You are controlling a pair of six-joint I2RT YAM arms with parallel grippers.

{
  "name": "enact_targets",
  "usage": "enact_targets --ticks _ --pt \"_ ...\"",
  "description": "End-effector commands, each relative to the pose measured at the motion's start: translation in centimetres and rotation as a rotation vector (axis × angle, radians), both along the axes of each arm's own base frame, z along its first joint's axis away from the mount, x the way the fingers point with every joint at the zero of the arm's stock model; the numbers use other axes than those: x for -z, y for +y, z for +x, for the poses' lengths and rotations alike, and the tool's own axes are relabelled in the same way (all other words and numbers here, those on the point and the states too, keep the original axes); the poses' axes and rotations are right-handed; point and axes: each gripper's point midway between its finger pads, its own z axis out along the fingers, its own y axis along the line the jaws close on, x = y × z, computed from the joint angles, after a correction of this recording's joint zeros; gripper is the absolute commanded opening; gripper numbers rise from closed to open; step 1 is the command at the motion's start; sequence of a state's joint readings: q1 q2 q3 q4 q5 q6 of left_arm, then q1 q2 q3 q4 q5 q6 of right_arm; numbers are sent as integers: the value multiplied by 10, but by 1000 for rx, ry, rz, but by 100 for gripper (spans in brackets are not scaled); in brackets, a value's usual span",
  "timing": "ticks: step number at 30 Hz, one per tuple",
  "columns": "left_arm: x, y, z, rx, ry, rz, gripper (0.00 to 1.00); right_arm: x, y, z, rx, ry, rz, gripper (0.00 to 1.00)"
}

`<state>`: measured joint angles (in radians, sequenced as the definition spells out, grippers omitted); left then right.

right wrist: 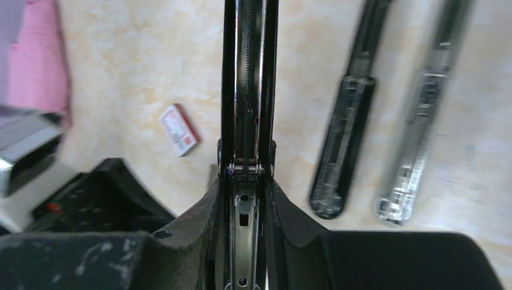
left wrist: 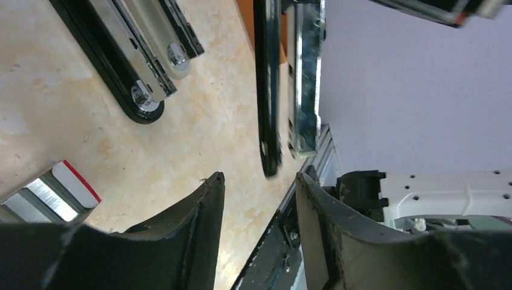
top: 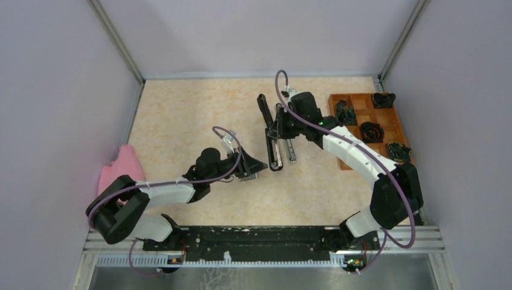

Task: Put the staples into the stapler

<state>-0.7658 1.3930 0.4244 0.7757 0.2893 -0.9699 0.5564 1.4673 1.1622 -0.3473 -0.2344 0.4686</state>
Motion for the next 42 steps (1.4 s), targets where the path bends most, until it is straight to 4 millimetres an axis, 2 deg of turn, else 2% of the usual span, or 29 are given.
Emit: enact_targets --ticks 1,7,13,15,16,22,28,34,38,42 --pt "-11 14 4 -46 -62 11 56 -36 -46 43 72 -176 -130 0" --pt "-3 46 15 -162 -100 128 73 -29 -91 69 130 -175 -270 0" --pt "-5 82 28 -273 -168 274 85 -12 -118 93 154 -143 -378 0" --pt "-11 94 33 -310 -206 322 89 -8 -122 101 155 -138 -405 0" --pt "-12 100 35 -329 -219 347 91 4 -123 108 152 -116 -430 0" --pt "-13 130 50 -439 -280 471 99 33 -128 129 141 -81 -509 0" --pt "-6 150 58 -516 -327 544 99 69 -130 143 118 -28 -569 0" --pt "4 161 60 -540 -392 596 99 98 -130 147 97 21 -596 0" --pt "12 167 60 -552 -404 618 99 110 -133 146 129 49 -606 0" --pt "17 168 58 -549 -397 613 99 116 -137 145 168 75 -614 11"
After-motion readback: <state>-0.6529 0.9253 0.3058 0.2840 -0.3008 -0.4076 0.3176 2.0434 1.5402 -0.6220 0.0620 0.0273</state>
